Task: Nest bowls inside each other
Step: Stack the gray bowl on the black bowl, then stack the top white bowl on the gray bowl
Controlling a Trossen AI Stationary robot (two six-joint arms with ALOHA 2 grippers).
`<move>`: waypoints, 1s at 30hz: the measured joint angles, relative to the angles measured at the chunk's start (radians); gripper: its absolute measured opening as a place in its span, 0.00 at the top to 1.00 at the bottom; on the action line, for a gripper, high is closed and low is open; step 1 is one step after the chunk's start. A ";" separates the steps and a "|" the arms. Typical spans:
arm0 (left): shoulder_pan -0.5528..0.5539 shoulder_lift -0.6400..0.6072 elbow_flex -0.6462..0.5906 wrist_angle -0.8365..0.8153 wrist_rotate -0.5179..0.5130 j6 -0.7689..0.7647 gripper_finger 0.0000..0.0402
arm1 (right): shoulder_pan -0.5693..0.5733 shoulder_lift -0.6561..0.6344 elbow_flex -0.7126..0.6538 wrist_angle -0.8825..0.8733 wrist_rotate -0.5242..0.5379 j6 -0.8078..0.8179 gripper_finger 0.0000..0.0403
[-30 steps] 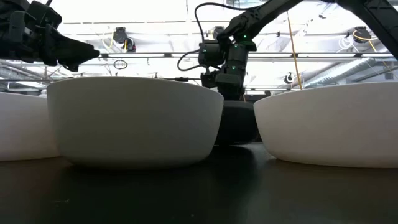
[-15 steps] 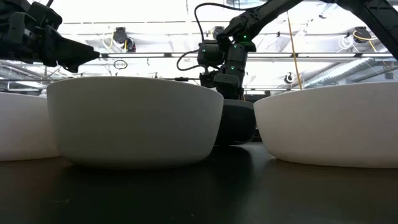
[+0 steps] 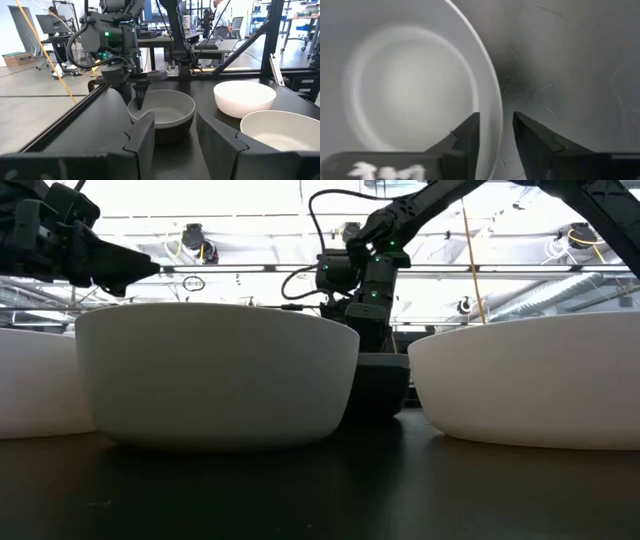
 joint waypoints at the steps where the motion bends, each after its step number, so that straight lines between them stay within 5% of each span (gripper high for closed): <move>1: 0.000 0.000 0.000 0.000 0.000 0.000 0.63 | 0.000 -0.001 0.000 0.001 0.000 0.001 0.69; 20: 0.000 0.000 0.000 0.000 0.000 0.014 0.63 | 0.000 -0.005 0.002 0.043 -0.004 -0.028 0.66; 30: 0.000 0.000 0.000 0.002 -0.018 0.019 0.63 | 0.000 -0.139 0.003 0.083 -0.005 -0.051 0.66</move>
